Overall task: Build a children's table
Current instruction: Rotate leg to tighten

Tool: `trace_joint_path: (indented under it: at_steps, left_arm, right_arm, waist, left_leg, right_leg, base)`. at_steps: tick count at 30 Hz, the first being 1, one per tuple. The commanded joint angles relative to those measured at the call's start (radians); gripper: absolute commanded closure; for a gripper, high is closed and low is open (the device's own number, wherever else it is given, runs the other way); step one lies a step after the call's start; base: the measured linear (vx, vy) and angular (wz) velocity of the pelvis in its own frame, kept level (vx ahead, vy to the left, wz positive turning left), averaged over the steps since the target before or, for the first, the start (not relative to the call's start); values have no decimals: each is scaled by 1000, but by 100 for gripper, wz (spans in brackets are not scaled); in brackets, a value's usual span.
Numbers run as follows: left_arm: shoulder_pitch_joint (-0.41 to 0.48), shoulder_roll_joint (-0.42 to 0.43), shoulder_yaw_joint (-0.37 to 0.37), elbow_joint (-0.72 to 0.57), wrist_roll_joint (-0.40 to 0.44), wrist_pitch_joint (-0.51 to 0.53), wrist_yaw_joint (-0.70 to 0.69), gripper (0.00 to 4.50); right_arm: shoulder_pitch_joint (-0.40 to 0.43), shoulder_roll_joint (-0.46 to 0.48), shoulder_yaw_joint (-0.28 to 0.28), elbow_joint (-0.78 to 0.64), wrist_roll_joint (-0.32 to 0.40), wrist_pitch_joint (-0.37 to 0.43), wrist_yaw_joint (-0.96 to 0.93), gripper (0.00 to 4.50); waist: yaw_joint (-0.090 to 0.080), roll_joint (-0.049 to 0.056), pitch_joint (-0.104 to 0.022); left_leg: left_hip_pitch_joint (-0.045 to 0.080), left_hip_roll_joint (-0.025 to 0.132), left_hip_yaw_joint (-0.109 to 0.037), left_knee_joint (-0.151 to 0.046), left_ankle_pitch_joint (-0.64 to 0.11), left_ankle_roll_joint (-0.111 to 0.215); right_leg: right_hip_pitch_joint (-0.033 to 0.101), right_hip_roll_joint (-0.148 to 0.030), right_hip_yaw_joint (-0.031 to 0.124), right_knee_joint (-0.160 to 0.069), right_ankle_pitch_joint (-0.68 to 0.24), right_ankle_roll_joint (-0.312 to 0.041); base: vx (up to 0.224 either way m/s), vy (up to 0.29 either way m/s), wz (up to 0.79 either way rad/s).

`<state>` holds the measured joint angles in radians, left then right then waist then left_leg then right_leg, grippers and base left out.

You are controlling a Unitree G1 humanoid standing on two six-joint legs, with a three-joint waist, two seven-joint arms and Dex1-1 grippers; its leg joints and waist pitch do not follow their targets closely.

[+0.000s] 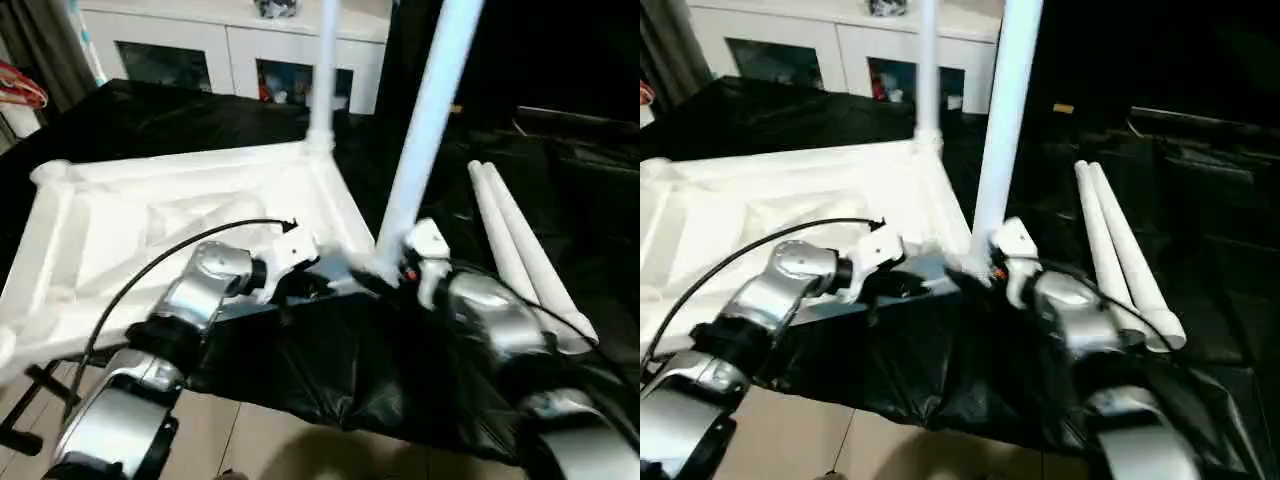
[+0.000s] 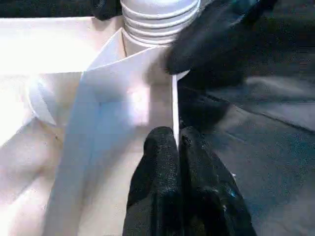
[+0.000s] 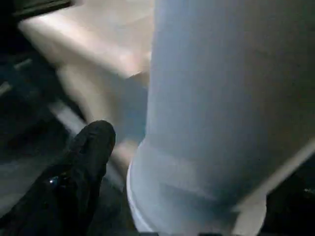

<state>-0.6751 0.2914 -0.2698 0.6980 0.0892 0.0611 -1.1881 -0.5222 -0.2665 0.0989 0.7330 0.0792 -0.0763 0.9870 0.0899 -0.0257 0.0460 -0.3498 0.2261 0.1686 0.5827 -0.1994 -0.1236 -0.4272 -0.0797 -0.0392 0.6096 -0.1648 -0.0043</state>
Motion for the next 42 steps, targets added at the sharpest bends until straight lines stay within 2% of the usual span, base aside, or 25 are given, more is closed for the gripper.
trace_joint_path:
  at_steps: [1,7,12,13,15,20,24,26,28,30,31,32,33,35,39,42]
  left_arm:
    - [1,-26,-9,-44,-61,-25,-48,450]
    - [28,27,-12,-92,-87,-18,-144,450]
    - [45,64,-15,-118,-90,-6,-200,450]
    - [46,67,-15,-120,-90,-5,-204,450]
    - [50,75,-15,-127,-91,0,-214,450]
    - [56,70,-8,-130,-88,-2,-194,450]
    - [51,55,-2,-116,-81,-7,-151,450]
    - [48,49,0,-110,-78,-8,-134,450]
    - [24,-3,2,-74,-48,10,-17,450]
    - [14,-21,4,-59,-36,19,25,450]
    - [-19,-69,13,-16,-17,42,127,450]
    - [-34,-90,15,2,-8,53,171,450]
    - [-50,-114,16,22,2,62,219,450]
    - [-73,-145,17,49,14,75,280,450]
    - [-112,-202,14,101,41,79,398,450]
    - [-126,-226,9,130,63,72,449,450]
  right_arm:
    - [18,7,56,-39,14,25,91,45]
    - [95,-69,97,-185,61,92,266,45]
    - [137,-113,127,-269,71,142,335,91]
    - [140,-116,129,-275,70,145,337,114]
    - [148,-122,133,-293,69,156,341,121]
    - [164,-129,141,-330,74,182,336,164]
    - [168,-117,134,-332,75,190,311,175]
    - [168,-110,128,-330,75,193,296,175]
    - [141,-24,73,-270,59,219,91,176]
    - [131,1,60,-246,44,219,21,177]
    - [105,59,36,-184,13,215,-134,178]
    - [93,86,26,-156,3,219,-203,178]
    - [80,117,15,-126,-7,222,-275,178]
    - [59,158,3,-81,-22,225,-381,178]
    - [6,236,-23,16,-62,221,-615,178]
    - [-30,279,-52,73,-69,210,-719,178]
  waist:
    - [2,-7,-59]
    - [8,-7,-56]
    - [10,-7,-56]
    - [12,-8,-56]
    - [12,-8,-57]
    - [12,-8,-56]
    - [13,-10,-57]
    - [14,-10,-56]
    - [10,-16,-53]
    - [7,-14,-53]
    - [4,-15,-53]
    - [-5,-15,-49]
    - [-5,-13,-53]
    - [-5,-15,-52]
    - [-7,-6,-54]
    - [-8,-5,-56]
  left_leg:
    - [-7,-2,18,-66,-171,90]
    - [-7,0,18,-68,-184,83]
    - [-6,0,17,-70,-194,72]
    - [-6,0,17,-69,-192,70]
    - [-6,0,17,-69,-189,68]
    - [-6,-1,16,-70,-189,61]
    - [-5,-2,17,-68,-175,64]
    - [-5,-2,17,-69,-186,61]
    - [-5,-4,18,-70,-193,48]
    - [-4,-6,12,-74,-216,25]
    - [-4,-6,13,-75,-216,21]
    - [0,-11,12,-75,-246,1]
    - [-1,-12,9,-76,-242,-1]
    - [-1,-11,10,-76,-239,6]
    - [-1,-11,10,-77,-231,-1]
    - [-1,-13,11,-76,-225,-5]
  right_leg:
    - [68,-39,25,-64,-162,-239]
    - [65,-38,24,-68,-204,-228]
    - [62,-40,25,-70,-242,-215]
    - [62,-40,26,-71,-245,-210]
    - [61,-40,26,-70,-243,-209]
    - [61,-40,26,-71,-245,-206]
    - [61,-39,26,-69,-224,-210]
    - [60,-40,26,-71,-245,-204]
    - [55,-41,28,-77,-293,-187]
    - [58,-44,24,-82,-369,-159]
    - [56,-43,25,-83,-374,-154]
    - [48,-41,23,-91,-438,-136]
    - [54,-44,22,-93,-459,-120]
    - [51,-44,24,-96,-453,-114]
    - [48,-41,24,-92,-406,-124]
    - [51,-38,25,-87,-348,-138]
  base:
    - [0,0,0]
    - [0,0,0]
    - [0,0,0]
    - [0,0,0]
    - [0,0,0]
    - [0,0,0]
    - [0,0,0]
    - [0,0,0]
    - [0,0,0]
    - [0,0,0]
    - [0,0,0]
    - [0,0,0]
    - [0,0,0]
    - [0,0,0]
    - [0,0,0]
    - [0,0,0]
